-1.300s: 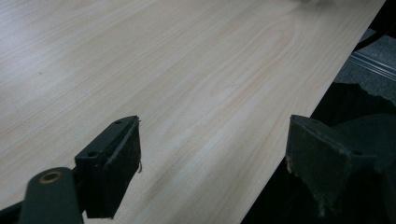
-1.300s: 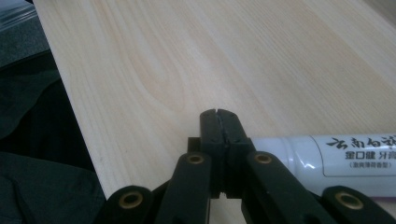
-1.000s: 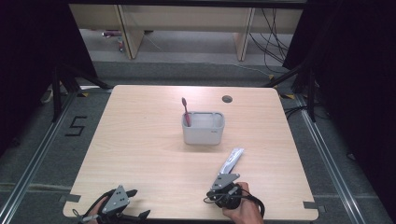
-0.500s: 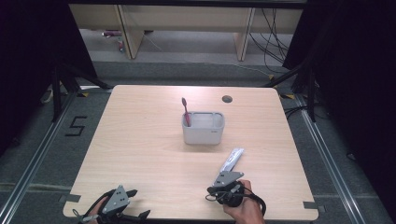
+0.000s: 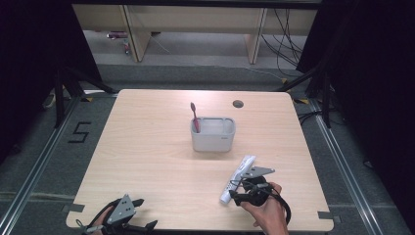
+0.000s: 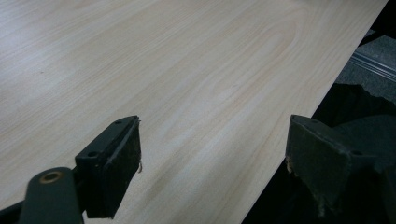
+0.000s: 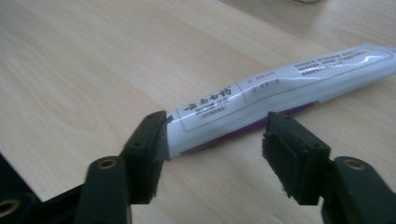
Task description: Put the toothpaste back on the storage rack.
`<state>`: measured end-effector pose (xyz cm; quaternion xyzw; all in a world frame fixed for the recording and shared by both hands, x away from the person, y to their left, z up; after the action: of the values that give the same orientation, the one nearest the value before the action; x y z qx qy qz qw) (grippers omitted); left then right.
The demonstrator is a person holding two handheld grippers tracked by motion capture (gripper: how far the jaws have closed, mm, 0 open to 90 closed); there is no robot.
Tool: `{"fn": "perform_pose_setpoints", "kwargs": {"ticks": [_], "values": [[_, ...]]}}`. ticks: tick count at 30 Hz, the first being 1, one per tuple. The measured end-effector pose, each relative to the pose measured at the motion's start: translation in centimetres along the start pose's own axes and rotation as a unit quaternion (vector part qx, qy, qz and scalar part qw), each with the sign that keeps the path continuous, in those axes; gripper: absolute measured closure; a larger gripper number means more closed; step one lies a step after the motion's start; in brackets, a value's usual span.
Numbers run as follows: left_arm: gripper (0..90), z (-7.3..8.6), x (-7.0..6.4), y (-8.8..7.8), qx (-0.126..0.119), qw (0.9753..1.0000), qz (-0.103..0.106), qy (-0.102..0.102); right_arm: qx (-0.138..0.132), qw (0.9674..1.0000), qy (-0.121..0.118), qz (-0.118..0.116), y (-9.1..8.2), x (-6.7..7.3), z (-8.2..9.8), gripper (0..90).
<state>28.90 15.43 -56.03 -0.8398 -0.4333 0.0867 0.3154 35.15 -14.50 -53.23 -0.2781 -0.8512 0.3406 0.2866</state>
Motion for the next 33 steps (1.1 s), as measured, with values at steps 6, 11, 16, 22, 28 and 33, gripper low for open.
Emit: {"fn": "perform_pose_setpoints", "kwargs": {"ticks": [6,11,16,22,28,33], "values": [[18.0,-0.1,0.0,0.0,-0.006,1.0,0.002,-0.001,-0.002,0.9986,0.053,0.008,1.3,-1.0,-0.5,30.9],[18.0,-0.1,0.1,0.0,-0.006,1.0,0.004,0.003,0.0,0.9971,0.074,0.018,2.0,-1.6,-1.4,26.0],[18.0,-0.3,0.3,-0.3,-0.01,0.9999,0.002,0.003,0.011,0.9964,0.078,0.03,2.8,-2.7,-2.0,25.9],[18.0,-0.2,0.2,-0.3,-0.004,0.9999,0.001,0.015,0.02,0.9962,0.075,0.039,2.8,-3.6,-2.0,24.3],[18.0,-0.1,0.5,-0.2,-0.002,0.9997,-0.003,0.026,0.021,0.9951,0.09,0.037,3.1,-4.1,-2.3,24.4],[18.0,-0.3,0.0,-0.1,-0.009,0.9999,0.002,0.004,0.033,0.9955,0.071,0.053,3.4,-4.6,-2.5,24.3]]}}
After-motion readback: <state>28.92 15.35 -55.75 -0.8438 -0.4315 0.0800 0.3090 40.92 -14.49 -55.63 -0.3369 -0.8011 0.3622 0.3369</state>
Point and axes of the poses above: each handheld gripper's, and its own axes: y roughly forward along the jaws, z roughly out of its underside, x roughly to its left, the point moved 9 cm from there along y, roughly forward along the jaws, and after that the axes turned 15 degrees about -z, right-handed, at the moved point
